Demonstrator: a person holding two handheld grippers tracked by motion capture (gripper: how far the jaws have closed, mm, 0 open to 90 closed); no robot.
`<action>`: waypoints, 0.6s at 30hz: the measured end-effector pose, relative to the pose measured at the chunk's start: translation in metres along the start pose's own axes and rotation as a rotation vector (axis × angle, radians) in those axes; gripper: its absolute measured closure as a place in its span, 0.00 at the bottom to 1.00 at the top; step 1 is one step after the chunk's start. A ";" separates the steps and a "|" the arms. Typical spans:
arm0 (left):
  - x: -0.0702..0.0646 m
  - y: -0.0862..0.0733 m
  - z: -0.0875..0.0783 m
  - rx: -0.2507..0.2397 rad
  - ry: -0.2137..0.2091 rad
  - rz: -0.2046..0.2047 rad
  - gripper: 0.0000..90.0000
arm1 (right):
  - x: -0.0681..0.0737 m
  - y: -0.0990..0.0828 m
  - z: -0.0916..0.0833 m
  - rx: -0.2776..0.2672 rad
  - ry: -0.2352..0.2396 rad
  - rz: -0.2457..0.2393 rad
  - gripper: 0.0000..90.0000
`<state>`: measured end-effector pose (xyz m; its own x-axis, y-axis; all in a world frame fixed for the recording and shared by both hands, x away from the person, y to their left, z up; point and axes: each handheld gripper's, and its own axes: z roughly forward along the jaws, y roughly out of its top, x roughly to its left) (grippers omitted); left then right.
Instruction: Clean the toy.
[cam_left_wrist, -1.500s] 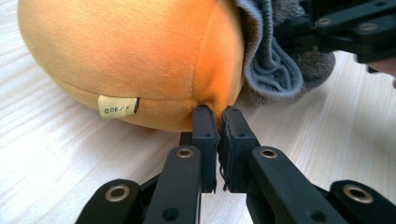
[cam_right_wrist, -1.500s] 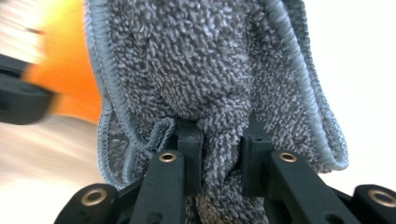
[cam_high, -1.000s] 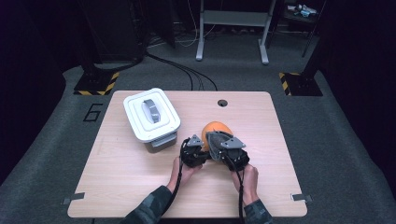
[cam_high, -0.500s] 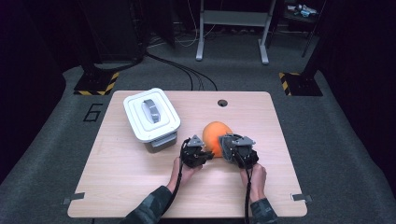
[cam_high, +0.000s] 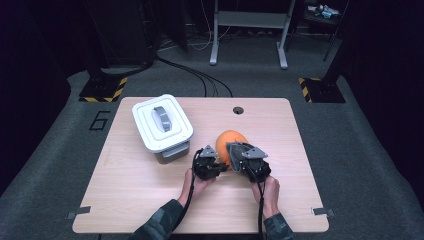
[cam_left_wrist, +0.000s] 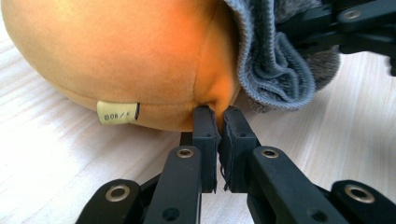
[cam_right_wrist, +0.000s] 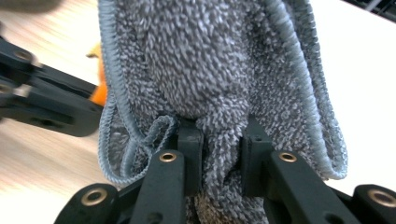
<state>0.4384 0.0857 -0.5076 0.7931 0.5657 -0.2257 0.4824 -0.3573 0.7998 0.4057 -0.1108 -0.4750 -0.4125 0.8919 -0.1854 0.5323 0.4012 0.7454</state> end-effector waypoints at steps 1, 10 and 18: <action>0.000 0.000 0.000 -0.001 0.001 0.002 0.95 | -0.002 -0.001 0.001 0.005 0.000 0.011 0.83; 0.001 0.000 -0.001 0.000 -0.001 -0.002 0.95 | -0.017 -0.009 0.011 0.046 -0.044 0.040 0.83; 0.002 -0.003 0.000 -0.007 -0.001 -0.018 0.95 | -0.034 -0.015 0.015 0.110 -0.072 0.082 0.82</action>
<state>0.4386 0.0882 -0.5108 0.7851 0.5708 -0.2405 0.4936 -0.3420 0.7996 0.4228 -0.1437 -0.4894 -0.3124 0.9337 -0.1750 0.6413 0.3432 0.6863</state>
